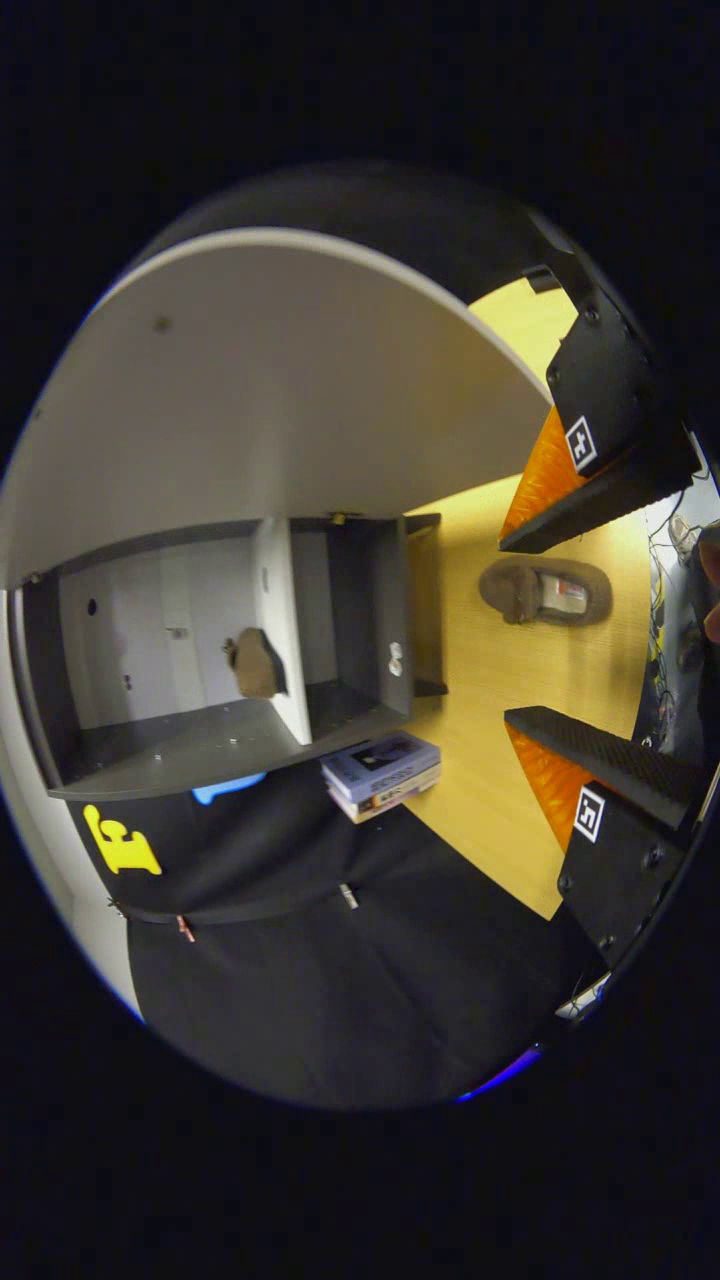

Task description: Open the shoe cabinet door, grab the shoes and put them into the shoe cabinet, then close the shoe cabinet door.

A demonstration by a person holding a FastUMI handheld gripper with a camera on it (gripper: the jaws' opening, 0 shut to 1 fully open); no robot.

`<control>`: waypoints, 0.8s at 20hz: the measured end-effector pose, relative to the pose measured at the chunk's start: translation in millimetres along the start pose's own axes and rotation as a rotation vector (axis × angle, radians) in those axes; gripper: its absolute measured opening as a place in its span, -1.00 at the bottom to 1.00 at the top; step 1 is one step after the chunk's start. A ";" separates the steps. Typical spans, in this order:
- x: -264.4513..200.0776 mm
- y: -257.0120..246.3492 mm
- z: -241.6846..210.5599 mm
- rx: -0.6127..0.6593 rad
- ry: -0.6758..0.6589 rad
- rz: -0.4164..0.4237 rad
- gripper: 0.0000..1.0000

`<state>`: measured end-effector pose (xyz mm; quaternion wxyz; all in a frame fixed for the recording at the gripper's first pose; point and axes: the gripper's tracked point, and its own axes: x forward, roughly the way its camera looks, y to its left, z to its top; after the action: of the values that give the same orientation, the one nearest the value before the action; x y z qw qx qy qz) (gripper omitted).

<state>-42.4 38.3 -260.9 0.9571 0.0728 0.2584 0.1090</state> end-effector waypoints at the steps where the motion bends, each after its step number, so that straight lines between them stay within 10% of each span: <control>1: 16.7 1.0 -14.8 0.014 0.030 0.001 0.95; 16: 207.8 -25.8 -140.7 0.071 0.196 -0.087 0.93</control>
<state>65.2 76.2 -485.9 0.9278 0.0845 0.3576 0.0648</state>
